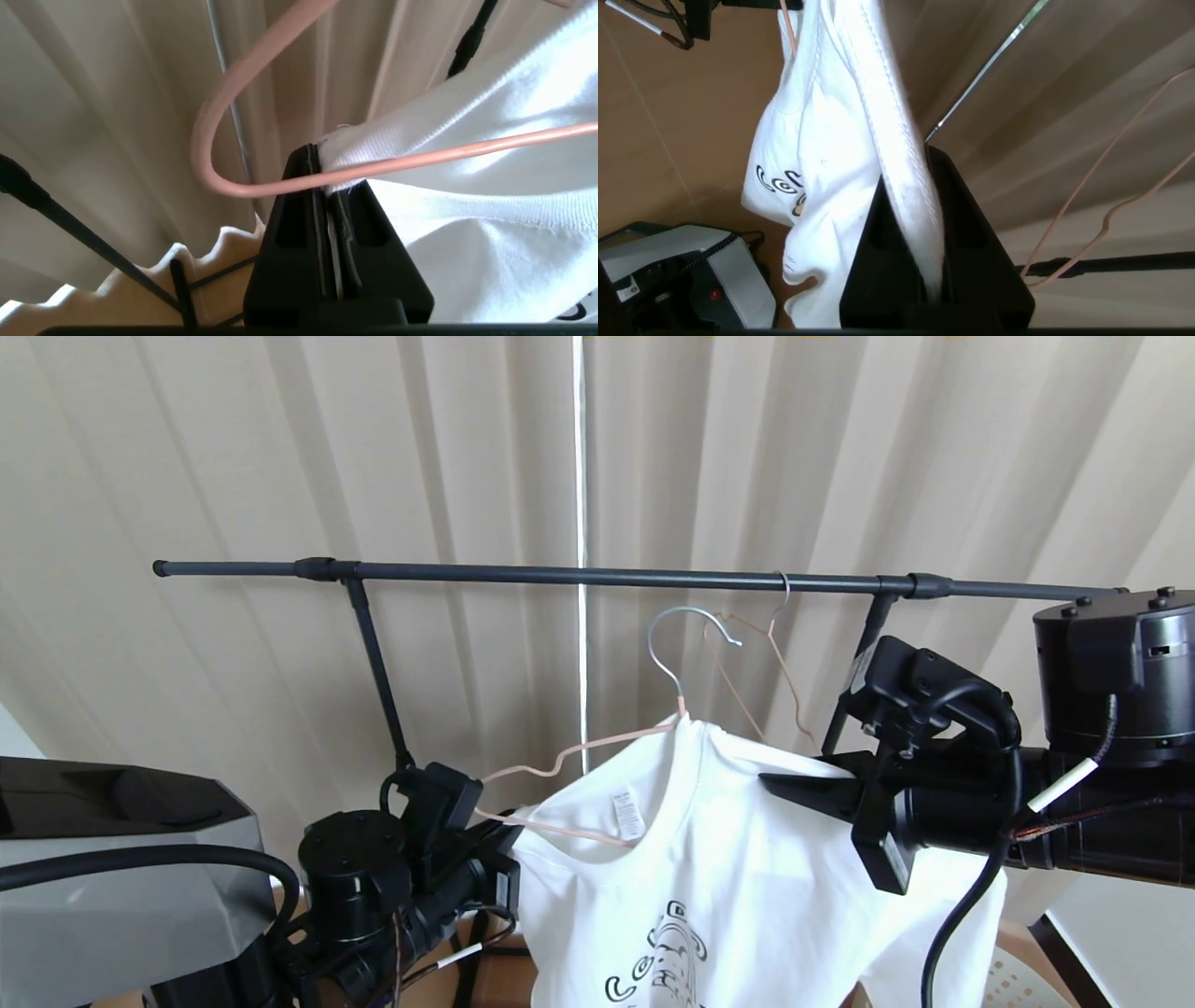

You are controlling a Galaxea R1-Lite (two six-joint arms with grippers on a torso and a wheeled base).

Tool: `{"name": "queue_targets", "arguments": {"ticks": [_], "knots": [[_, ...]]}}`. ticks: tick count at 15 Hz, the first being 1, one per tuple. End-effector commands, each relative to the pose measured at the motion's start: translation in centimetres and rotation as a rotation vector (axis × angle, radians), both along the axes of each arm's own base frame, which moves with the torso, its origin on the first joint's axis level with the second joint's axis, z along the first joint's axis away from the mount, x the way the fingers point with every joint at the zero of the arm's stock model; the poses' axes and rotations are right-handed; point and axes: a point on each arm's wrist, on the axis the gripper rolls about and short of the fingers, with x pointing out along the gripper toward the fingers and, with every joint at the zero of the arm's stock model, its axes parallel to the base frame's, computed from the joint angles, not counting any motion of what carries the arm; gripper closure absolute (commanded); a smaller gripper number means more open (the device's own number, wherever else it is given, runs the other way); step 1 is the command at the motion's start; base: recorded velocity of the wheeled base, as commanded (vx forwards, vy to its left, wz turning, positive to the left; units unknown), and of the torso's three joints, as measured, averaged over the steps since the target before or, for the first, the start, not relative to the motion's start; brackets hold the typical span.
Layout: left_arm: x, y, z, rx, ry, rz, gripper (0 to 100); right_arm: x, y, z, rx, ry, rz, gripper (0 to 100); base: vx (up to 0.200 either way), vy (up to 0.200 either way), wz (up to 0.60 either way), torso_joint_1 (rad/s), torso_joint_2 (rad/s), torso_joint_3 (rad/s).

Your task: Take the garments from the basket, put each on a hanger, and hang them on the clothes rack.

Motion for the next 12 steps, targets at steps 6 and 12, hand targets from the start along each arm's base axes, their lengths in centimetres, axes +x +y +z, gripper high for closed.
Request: {"name": "queue_targets", "arguments": {"ticks": [6, 12], "knots": [[0.6, 0.7, 0.2, -0.006, -0.011, 0.014, 100, 0.2, -1.0, -0.1, -0.025, -0.022, -0.022, 100, 0.0, 0.0, 0.0, 0.0, 0.0, 0.0], [0.7, 1.0, 0.4, -0.005, -0.016, 0.013, 100, 0.4, -1.5, 0.1, -0.023, -0.03, -0.044, 100, 0.0, 0.0, 0.0, 0.0, 0.0, 0.0]]}}
